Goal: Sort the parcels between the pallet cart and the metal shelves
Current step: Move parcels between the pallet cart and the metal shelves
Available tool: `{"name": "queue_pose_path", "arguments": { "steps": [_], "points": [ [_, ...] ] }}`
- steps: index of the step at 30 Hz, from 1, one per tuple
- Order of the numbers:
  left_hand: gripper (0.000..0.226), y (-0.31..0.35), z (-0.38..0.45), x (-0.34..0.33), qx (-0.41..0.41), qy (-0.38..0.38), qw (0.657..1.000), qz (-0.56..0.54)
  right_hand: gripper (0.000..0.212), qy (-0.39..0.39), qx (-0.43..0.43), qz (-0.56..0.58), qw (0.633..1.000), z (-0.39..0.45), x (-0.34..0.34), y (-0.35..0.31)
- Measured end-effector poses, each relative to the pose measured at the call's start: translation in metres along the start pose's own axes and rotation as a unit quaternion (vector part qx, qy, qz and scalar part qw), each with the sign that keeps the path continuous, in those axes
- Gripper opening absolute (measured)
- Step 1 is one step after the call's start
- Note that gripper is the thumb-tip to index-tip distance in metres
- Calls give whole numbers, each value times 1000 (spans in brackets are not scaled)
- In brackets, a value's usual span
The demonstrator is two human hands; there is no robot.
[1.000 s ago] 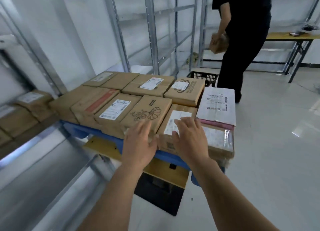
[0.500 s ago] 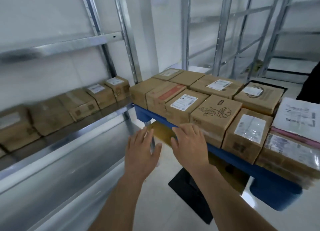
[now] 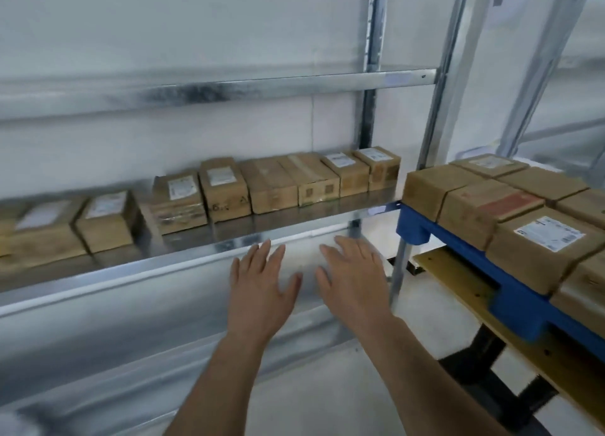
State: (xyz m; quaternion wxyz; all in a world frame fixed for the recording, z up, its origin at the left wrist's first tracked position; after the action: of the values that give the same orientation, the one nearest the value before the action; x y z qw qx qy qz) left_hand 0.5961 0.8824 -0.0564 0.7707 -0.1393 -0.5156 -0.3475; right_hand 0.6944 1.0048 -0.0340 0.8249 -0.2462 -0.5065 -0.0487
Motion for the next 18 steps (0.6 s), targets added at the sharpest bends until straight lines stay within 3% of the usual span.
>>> {"name": "queue_pose_path", "arguments": {
  "steps": [12,18],
  "points": [
    [56,-193,-51,36,159,38,986,28,46,-66,128,50,988,37,-106,-184],
    [62,-261,-84,36,243,9,968,66,51,-125,193,55,972,42,-155,-249]
  ]
}}
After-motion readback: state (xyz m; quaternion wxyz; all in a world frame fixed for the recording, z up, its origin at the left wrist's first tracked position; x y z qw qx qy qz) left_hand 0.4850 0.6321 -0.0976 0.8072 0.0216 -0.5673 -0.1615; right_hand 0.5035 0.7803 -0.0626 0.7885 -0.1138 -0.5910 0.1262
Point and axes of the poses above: each hand's wrist, its own z-axis towards the middle knuckle, its own x-axis out of the back of the hand, y = z × x, the point moved 1 cm from there along z, towards the middle knuckle, and after that the axes turned 9 degrees about z, right-handed, at the moved point
